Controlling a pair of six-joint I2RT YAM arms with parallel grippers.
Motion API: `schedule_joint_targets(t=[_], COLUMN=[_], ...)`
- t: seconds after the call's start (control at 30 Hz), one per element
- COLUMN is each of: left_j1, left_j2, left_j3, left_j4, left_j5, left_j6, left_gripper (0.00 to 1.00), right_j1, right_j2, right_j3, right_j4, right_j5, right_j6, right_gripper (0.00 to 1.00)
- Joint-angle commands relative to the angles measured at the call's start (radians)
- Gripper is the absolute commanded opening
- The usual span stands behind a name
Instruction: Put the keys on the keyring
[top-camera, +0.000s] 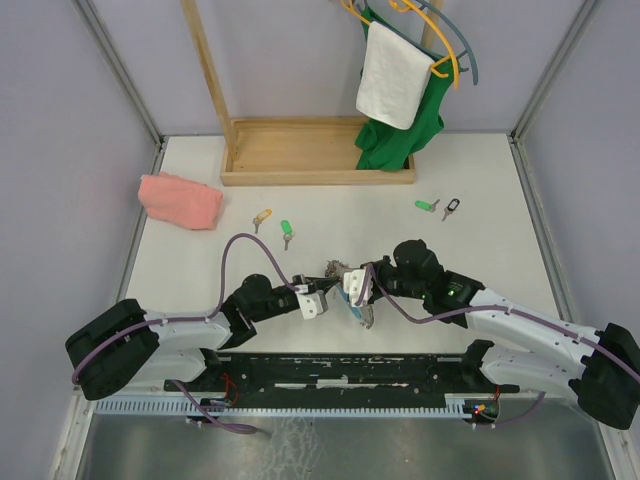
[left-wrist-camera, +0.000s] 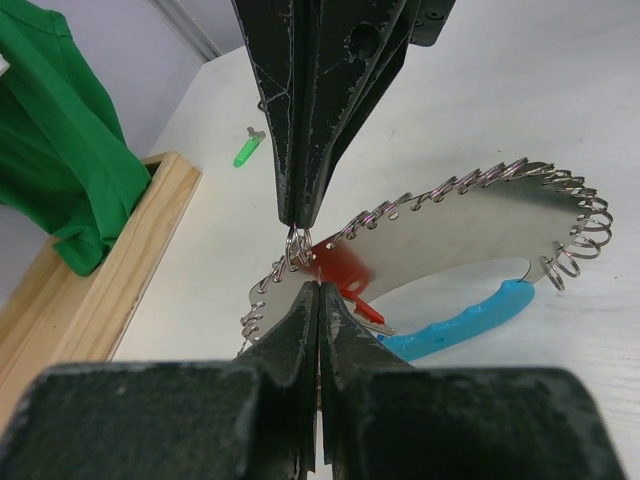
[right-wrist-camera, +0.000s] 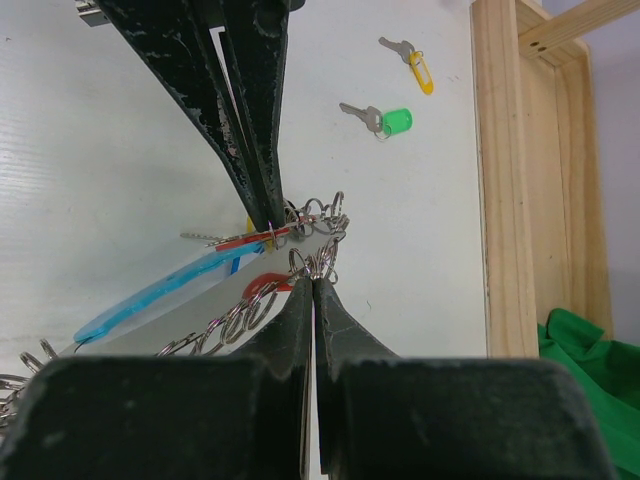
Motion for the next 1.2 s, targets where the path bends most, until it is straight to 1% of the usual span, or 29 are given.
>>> schedule_joint_targets(t=[0.0,1.17], left_j1=[-0.004,-0.004], left_j2=[-0.009,-0.017], left_j3=[0.036,0.040], left_j4=[0.064,0.079], left_j5=[-0.009,-0.051], left_j6=[-0.053,-0.116], left_gripper=[0.03,0.03], right_j1=[0.005,0.006], right_j2=[-0.015,-0.018], right_j3=[0.022,0.025], right_j4=[0.090,0.069], right_j5=[-0.007,-0.023], right_j6=[0.007,-0.007], right_gripper=[0.01,0.01])
